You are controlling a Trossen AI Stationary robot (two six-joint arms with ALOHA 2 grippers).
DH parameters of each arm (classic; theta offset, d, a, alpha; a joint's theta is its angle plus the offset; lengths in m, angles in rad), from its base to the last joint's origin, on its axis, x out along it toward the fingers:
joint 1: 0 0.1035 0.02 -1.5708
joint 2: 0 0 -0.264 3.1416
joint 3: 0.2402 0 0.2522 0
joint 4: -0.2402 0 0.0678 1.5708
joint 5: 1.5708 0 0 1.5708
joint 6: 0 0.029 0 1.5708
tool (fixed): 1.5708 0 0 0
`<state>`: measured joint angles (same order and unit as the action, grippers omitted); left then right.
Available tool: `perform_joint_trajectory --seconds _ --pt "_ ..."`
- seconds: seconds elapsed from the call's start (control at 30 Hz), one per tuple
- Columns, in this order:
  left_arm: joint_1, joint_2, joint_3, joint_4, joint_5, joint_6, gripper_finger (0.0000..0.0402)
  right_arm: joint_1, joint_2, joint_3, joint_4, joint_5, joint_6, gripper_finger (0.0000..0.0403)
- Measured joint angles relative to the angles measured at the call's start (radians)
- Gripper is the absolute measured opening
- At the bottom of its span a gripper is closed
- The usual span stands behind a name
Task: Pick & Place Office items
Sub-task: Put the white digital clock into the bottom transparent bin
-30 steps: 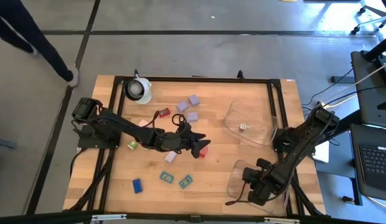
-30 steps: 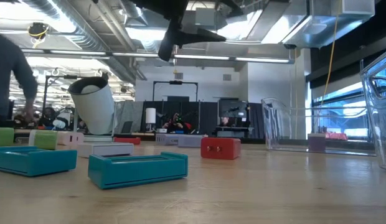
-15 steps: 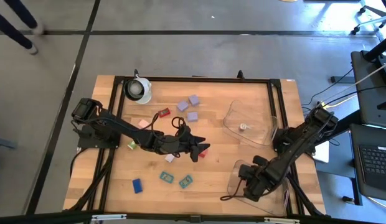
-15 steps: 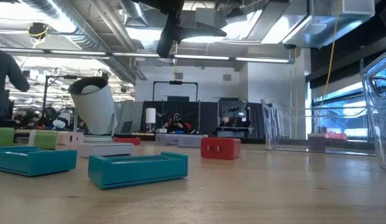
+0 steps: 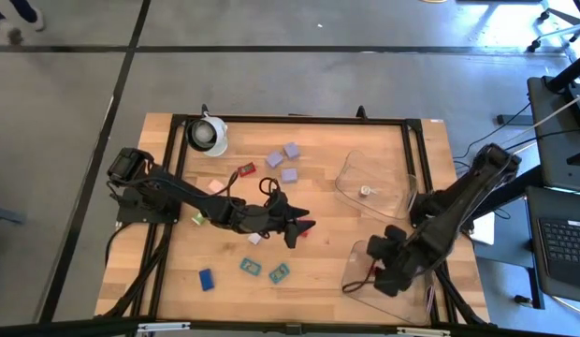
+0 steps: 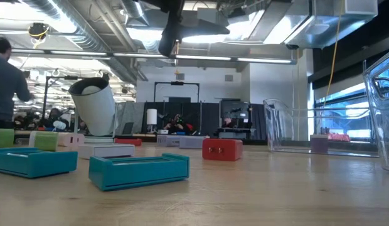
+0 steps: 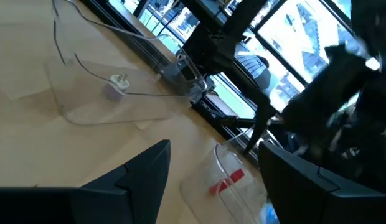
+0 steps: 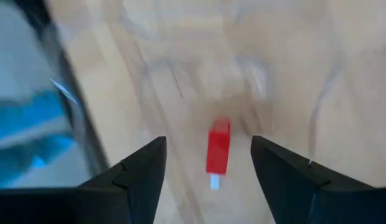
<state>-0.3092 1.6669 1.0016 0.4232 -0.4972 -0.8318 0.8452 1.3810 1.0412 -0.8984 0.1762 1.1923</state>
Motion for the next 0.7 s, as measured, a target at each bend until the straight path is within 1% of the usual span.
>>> perform_joint_trajectory --seconds 0.17,0.37,0.43,0.57,0.63,0.7 --pt "-0.012 0.0 0.0 0.0 0.058 0.048 0.0246 0.0 -0.139 0.0 0.0 0.172 0.0 0.0249" --pt "-0.013 0.0 0.0 -0.001 0.048 0.06 0.0245 0.0 -0.261 0.0 0.0 0.333 -0.001 0.0248" --pt "-0.019 0.0 0.0 -0.008 0.057 0.06 0.0246 0.0 -0.291 0.0 0.0 0.364 -0.001 0.0248" --pt "-0.03 -0.001 0.0 -0.044 0.151 0.059 0.025 0.0 -0.331 0.0 0.0 0.385 0.004 0.0249" --pt "-0.036 -0.002 0.0 -0.086 0.18 0.059 0.0251 0.0 -0.338 0.0 0.0 0.385 0.003 0.0249" --pt "-0.045 -0.003 0.0 -0.165 0.186 0.044 0.0251 0.0 -0.34 0.0 0.0 0.385 0.003 0.0249"
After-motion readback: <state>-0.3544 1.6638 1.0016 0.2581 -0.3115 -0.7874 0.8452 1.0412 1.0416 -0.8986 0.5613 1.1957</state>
